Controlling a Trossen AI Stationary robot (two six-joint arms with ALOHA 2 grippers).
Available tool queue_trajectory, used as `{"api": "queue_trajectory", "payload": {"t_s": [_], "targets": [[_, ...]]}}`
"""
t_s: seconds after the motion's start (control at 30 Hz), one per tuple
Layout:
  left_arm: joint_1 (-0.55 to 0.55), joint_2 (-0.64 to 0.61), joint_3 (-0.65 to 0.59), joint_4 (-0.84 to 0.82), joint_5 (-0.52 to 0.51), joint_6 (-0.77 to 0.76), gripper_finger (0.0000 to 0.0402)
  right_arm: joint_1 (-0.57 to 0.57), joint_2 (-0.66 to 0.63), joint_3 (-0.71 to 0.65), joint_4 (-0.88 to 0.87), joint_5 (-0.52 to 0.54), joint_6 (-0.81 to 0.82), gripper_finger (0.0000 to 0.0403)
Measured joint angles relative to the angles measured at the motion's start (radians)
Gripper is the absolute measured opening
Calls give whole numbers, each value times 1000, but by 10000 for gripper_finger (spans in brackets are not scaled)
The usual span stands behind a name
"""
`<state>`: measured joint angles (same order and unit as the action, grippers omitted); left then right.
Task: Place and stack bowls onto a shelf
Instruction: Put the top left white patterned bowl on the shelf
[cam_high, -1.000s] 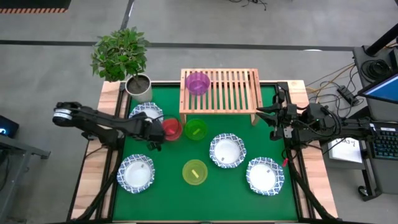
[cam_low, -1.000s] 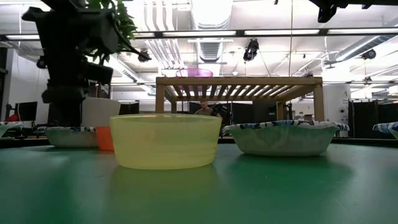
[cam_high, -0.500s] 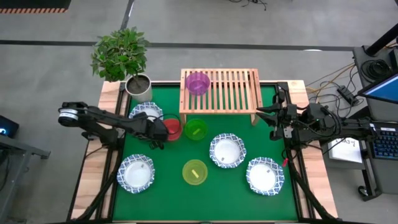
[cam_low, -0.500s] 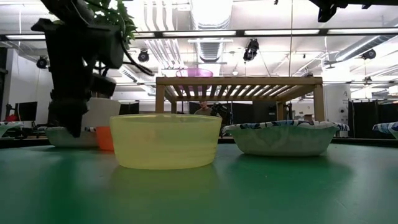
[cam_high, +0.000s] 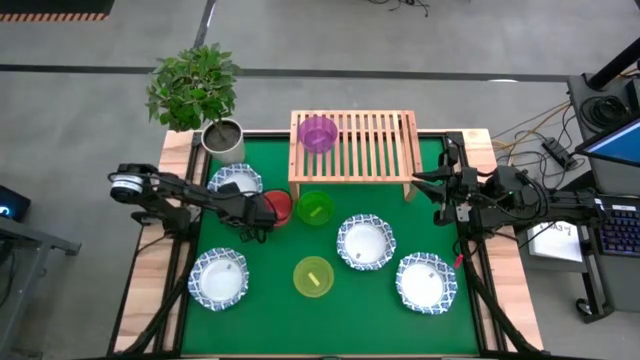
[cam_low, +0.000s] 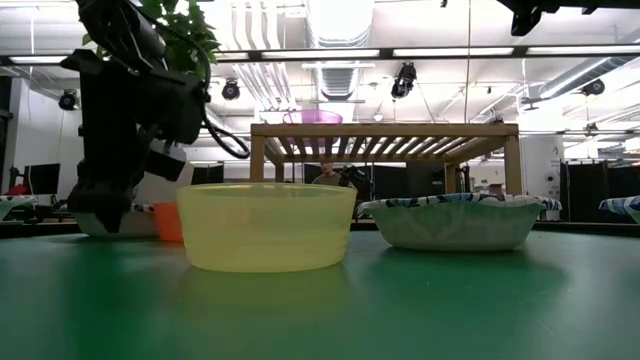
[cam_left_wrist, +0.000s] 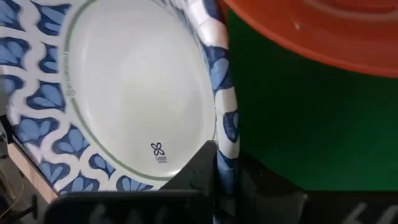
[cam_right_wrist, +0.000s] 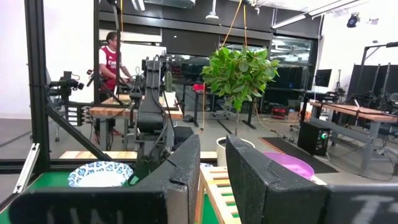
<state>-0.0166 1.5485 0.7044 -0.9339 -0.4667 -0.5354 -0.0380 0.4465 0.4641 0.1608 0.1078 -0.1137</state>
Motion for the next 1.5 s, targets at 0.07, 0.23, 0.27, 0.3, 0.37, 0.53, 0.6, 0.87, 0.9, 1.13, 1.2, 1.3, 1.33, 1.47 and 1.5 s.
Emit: {"api": "queue_trajectory", "payload": {"t_s": [0.07, 0.23, 0.27, 0.3, 0.37, 0.53, 0.6, 0.87, 0.9, 1.13, 1.2, 1.3, 1.33, 1.47, 1.5], "targets": [[-3, 2, 4, -2, 0, 0, 9, 0, 0, 0, 0, 0, 0, 68], [-5, -21, 55, -68, 6, -7, 2, 0, 0, 0, 0, 0, 1, 68], [-7, -25, 73, -92, 7, -9, 1, 0, 0, 0, 0, 0, 1, 68], [-9, -29, 93, -116, 8, -9, 1, 0, 0, 0, 0, 0, 1, 68], [-18, -37, 137, -168, 8, -9, 1, 0, 0, 0, 0, 0, 1, 68], [-58, -38, 282, -344, 15, -36, 0, 0, 0, 0, 0, 0, 1, 68], [-84, -38, 352, -400, 38, -42, 0, 0, 0, 0, 0, 0, -1, 68], [-228, -36, 660, -471, 110, -54, 0, 0, 0, 0, 0, 0, -2, 68], [-245, -34, 697, -457, 107, -52, 0, 0, 0, 0, 0, 0, -2, 68], [-314, -20, 865, -124, -46, 186, 0, 0, 0, 16, -4, -3, 8, 68], [-313, -14, 876, -3, -72, 304, 0, 0, 0, 32, -29, -6, 9, 68], [-296, -1, 875, 161, -102, 485, 0, 0, 0, 65, -96, -17, 9, 68], [-288, 5, 875, 202, -112, 537, 0, 0, 0, 76, -114, -29, 9, 68], [-240, 43, 874, 365, -127, 693, 0, 1, -2, 106, -162, -93, 7, 68], [-226, 54, 874, 399, -128, 723, 0, 1, -3, 110, -167, -111, 7, 68]]}}
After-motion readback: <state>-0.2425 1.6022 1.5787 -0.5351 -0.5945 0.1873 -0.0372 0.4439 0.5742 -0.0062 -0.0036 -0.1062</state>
